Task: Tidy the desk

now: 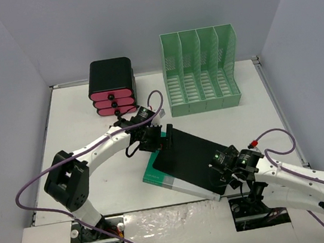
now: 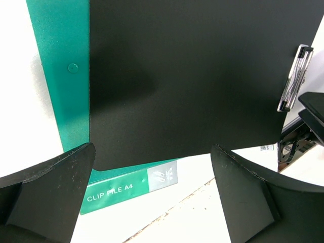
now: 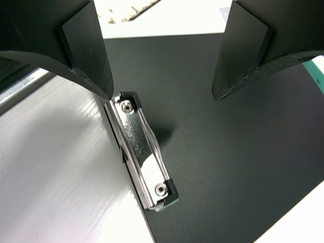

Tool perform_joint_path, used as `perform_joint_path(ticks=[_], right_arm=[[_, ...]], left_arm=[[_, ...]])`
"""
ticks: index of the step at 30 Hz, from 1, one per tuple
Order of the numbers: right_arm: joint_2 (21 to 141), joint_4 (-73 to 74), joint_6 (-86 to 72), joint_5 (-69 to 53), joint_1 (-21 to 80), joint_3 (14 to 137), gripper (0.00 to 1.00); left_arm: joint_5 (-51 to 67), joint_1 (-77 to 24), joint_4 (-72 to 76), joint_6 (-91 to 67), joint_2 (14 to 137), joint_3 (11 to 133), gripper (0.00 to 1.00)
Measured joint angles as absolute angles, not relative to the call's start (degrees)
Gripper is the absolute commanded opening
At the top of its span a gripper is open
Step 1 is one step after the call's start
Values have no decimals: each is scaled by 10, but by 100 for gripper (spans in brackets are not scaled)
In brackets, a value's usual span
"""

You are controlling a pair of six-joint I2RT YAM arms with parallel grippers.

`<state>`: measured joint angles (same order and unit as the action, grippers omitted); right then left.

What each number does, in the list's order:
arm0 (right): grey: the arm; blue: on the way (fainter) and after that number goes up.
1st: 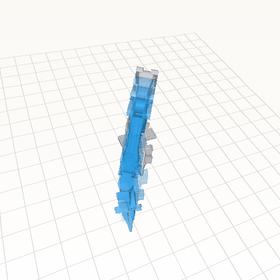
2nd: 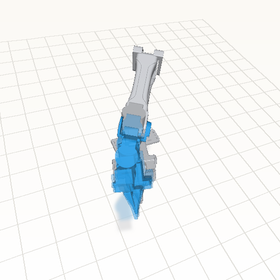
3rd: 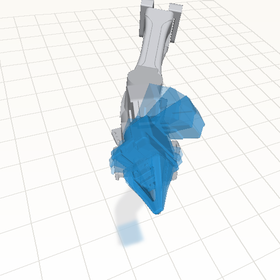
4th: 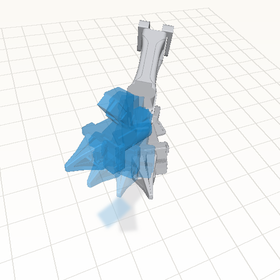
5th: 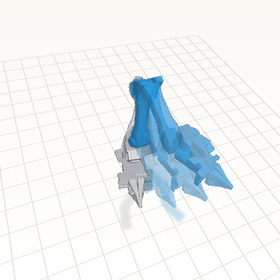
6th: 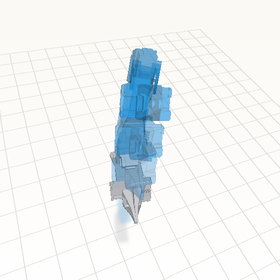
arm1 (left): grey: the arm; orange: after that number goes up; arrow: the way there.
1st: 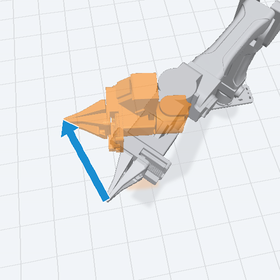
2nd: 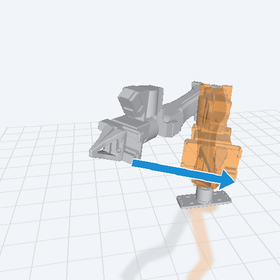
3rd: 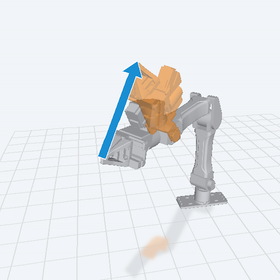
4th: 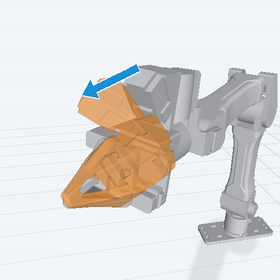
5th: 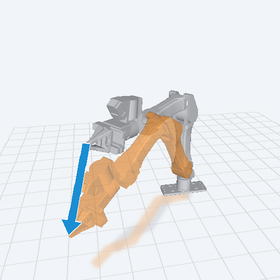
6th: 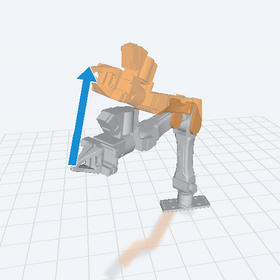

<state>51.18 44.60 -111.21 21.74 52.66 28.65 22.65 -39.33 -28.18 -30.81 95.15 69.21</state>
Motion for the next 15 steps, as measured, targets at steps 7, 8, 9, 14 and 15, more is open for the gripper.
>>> perform_joint_path(ticks=[7, 8, 9, 14, 15], right_arm=[[537, 399, -1104, 243, 527, 276, 76], [545, 389, -1101, 246, 527, 275, 76], [554, 378, -1097, 248, 527, 274, 76], [587, 337, -1083, 255, 527, 267, 76], [593, 330, -1080, 256, 527, 266, 76]], left_arm=[[226, -393, -288, -306, 952, 703, 97], [226, -393, -289, -306, 952, 706, 97], [226, -393, -290, -305, 952, 709, 97], [225, -393, -300, -301, 952, 718, 97], [224, -393, -302, -300, 952, 719, 97]])
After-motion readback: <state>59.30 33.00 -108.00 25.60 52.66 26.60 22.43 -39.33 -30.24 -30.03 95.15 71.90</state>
